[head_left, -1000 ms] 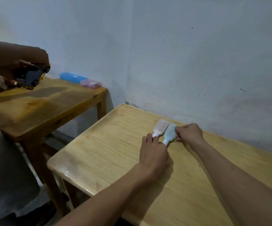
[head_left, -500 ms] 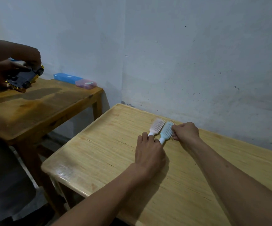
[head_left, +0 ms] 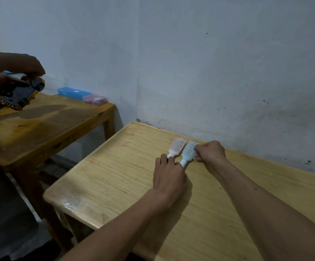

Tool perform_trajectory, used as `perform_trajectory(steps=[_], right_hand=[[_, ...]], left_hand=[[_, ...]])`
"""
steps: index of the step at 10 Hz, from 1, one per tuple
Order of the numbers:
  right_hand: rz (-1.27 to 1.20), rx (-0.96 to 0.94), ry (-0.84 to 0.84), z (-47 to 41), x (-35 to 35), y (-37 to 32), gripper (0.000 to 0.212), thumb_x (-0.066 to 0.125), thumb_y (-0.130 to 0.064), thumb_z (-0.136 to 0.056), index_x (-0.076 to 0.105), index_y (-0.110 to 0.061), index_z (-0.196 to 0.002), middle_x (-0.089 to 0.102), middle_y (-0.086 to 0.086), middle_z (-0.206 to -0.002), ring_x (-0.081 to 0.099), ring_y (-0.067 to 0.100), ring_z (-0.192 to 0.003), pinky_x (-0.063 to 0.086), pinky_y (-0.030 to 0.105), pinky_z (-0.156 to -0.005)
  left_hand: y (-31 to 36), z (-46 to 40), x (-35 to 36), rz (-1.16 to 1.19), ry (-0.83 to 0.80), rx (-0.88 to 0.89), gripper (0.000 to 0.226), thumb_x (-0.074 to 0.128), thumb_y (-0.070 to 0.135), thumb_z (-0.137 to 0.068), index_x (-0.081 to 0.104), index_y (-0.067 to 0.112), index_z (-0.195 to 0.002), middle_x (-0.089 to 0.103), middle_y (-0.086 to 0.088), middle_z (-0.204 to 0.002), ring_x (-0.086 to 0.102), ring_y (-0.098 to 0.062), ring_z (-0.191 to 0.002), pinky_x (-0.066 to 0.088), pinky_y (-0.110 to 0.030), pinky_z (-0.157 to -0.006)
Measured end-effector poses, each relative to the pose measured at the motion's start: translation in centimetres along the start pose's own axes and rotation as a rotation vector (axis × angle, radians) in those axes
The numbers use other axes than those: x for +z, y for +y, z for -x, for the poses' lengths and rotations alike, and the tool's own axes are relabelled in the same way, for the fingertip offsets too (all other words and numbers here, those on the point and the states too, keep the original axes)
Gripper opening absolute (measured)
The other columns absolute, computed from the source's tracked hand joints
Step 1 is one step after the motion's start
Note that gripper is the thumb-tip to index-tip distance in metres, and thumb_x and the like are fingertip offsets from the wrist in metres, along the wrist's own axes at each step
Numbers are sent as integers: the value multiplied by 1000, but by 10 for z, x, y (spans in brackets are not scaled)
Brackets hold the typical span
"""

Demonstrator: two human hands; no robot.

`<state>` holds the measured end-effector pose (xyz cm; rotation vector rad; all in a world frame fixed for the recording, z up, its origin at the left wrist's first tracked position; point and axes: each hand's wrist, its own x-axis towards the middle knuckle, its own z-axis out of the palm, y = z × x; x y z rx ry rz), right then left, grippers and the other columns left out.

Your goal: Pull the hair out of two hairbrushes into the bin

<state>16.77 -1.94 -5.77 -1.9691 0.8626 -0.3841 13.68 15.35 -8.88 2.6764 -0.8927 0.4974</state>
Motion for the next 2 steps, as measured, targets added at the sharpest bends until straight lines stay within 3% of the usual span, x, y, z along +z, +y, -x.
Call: perform_trajectory(steps=[1,2], right_hand=[[-14,-1,-1,1,-1,0,20,71,-16,-90,77,2,-86,77,15,-75,69,21,-57,56,26,-55],[-15,8,2,8,-9,-2,19,70,-17,-90,76,0,-85,76,15,-75,68,21,-59,60,29,-59]], left_hand=[[-1,0,-3,-13,18,5,31,61,32,-88,70,7,-103,66,-15,-104,52,-33,-98,40,-43,-83],[-4,1,-14,-16,-3,-12,48,46,45,-96,63,10,-125,64,-12,-115,47,-30,-108,37,-42,-90]])
